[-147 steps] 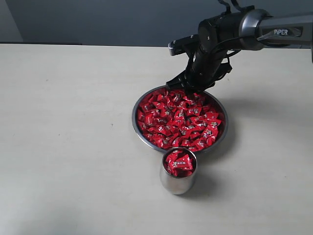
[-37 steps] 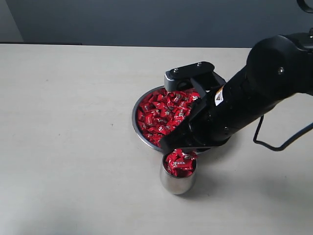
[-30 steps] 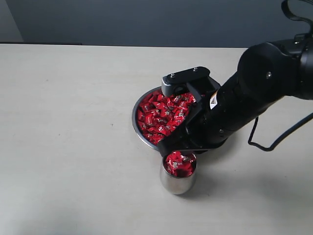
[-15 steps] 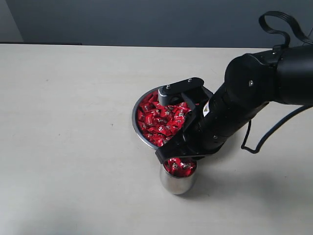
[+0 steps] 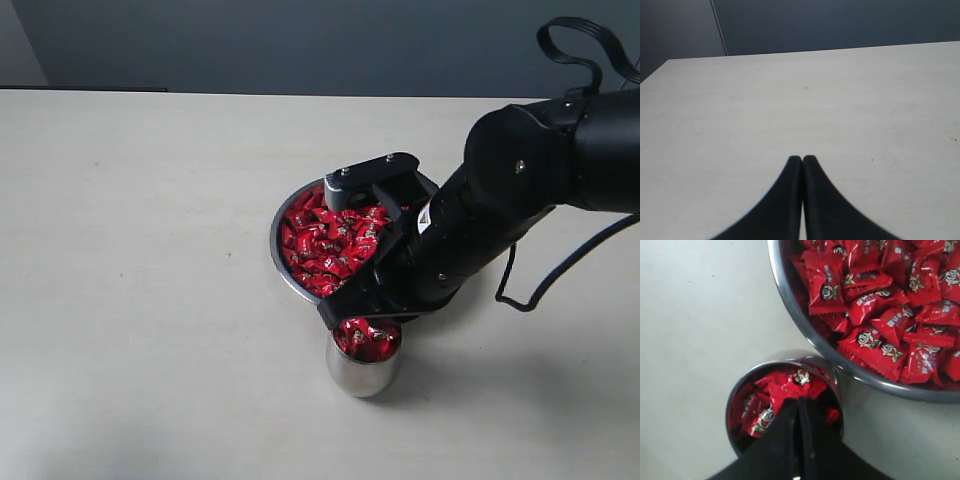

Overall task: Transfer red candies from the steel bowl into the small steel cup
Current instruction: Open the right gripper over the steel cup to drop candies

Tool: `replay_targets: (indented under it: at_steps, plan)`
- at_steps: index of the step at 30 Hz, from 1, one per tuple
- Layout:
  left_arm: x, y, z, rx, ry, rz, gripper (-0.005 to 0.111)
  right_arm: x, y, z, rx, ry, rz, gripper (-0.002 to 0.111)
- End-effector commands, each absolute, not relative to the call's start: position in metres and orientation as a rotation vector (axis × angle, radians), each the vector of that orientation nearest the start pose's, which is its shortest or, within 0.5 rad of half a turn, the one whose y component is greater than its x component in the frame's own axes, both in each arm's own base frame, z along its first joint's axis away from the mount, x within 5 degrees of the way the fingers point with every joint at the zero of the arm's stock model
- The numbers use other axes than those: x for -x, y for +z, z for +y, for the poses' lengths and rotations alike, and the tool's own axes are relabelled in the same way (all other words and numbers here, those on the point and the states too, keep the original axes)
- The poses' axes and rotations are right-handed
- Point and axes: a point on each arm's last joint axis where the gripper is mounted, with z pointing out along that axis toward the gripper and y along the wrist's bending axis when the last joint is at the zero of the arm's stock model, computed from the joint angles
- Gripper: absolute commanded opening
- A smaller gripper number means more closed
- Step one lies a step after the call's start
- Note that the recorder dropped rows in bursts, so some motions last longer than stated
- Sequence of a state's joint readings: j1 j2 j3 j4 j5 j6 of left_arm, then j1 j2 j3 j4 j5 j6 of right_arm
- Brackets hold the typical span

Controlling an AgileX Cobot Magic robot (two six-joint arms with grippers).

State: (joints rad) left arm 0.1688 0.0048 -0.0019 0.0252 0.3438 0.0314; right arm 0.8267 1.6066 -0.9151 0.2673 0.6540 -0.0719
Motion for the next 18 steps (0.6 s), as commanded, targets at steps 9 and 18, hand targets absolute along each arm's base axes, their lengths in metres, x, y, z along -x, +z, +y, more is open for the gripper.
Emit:
replay_targets:
  at_steps: [9, 18]
  plan:
    - [-0.053, 0.183, 0.010, 0.111, 0.168, 1.817, 0.000, -0.189, 0.197, 0.227, 1.020, 0.434, 2.698, 0.031]
    - [-0.053, 0.183, 0.010, 0.111, 0.168, 1.817, 0.000, -0.187, 0.214, 0.226, 1.009, 0.465, 2.644, 0.031]
